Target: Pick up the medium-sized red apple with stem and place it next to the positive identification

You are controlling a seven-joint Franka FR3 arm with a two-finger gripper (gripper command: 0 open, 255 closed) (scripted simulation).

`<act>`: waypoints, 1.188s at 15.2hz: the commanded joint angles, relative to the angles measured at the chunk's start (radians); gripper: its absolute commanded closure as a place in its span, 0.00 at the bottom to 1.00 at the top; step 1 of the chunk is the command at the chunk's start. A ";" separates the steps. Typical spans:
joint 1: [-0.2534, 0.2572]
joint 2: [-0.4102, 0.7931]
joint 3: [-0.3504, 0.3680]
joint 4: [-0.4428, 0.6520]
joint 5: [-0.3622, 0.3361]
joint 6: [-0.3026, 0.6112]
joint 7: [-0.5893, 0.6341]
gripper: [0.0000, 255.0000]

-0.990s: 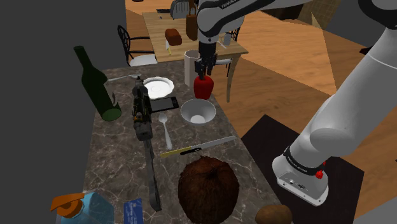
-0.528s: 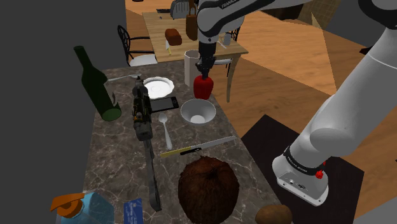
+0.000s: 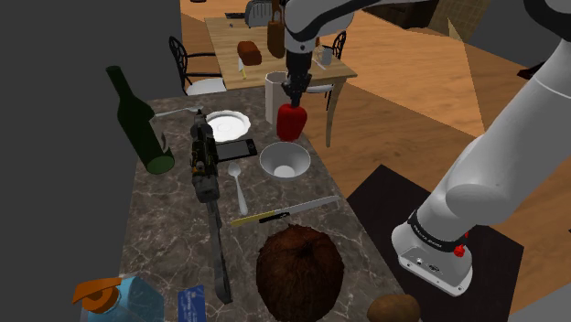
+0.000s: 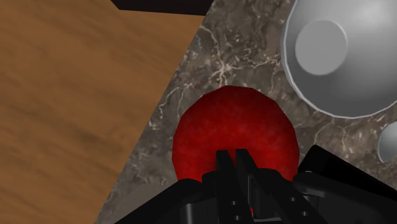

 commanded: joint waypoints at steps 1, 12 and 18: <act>0.000 -0.008 0.000 0.019 -0.001 -0.027 0.001 1.00; -0.001 -0.040 -0.001 0.132 -0.004 -0.172 0.008 1.00; -0.001 -0.046 -0.001 0.206 -0.005 -0.252 0.011 1.00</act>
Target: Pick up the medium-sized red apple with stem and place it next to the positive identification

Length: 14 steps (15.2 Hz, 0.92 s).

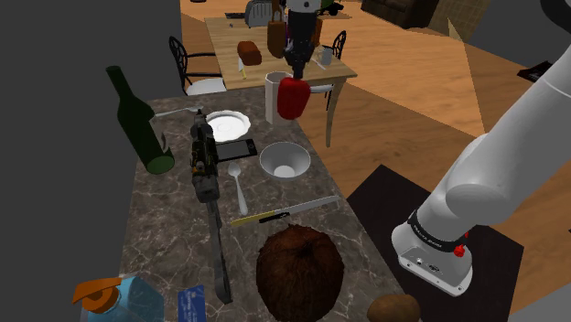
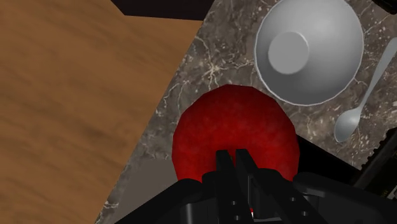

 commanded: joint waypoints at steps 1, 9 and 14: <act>0.000 0.000 0.000 0.025 0.000 -0.025 0.002 1.00; 0.000 0.005 0.000 0.139 -0.001 -0.134 0.006 1.00; 0.000 0.016 0.000 0.220 -0.001 -0.203 0.008 1.00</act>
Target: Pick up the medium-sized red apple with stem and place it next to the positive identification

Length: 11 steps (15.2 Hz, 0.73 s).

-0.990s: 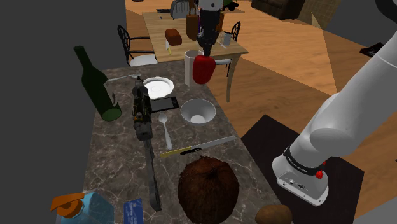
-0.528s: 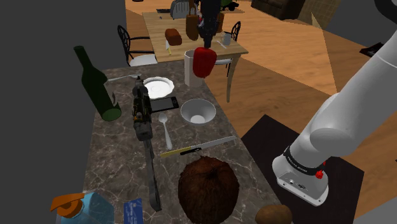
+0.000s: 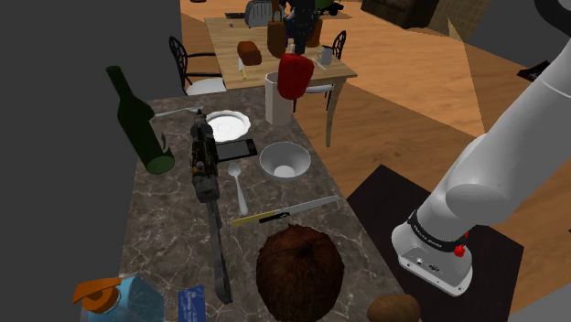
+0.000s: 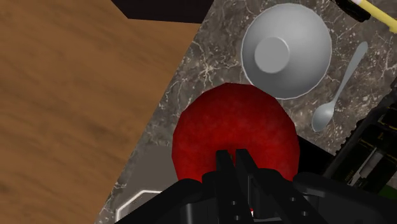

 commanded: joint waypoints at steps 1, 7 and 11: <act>0.000 0.002 0.000 0.025 0.000 -0.023 0.001 1.00; 0.061 -0.096 0.073 -0.086 0.014 -0.004 0.133 1.00; 0.100 -0.142 0.127 -0.135 0.030 0.005 0.223 1.00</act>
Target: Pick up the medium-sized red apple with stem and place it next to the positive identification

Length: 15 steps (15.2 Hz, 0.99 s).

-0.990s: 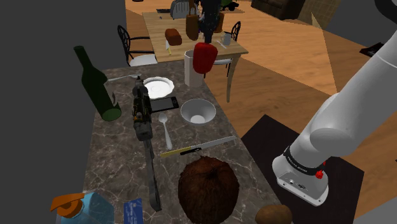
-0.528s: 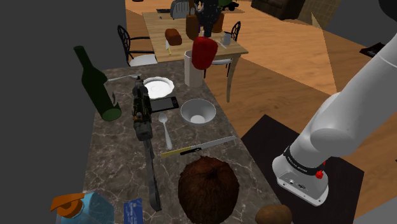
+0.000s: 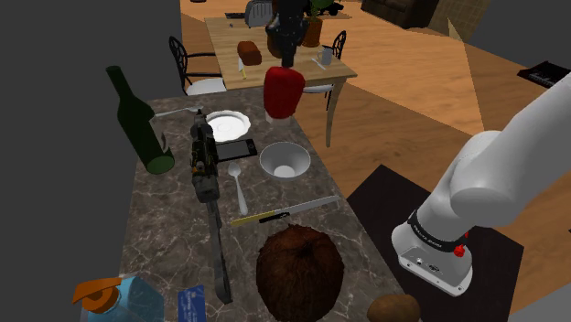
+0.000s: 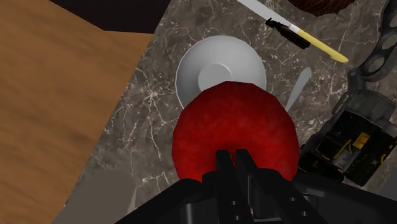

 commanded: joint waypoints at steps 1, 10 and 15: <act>0.019 -0.016 0.026 -0.016 0.008 0.003 0.045 1.00; 0.106 -0.051 0.159 -0.047 0.050 0.017 0.258 1.00; 0.153 -0.034 0.238 -0.025 0.065 0.025 0.382 1.00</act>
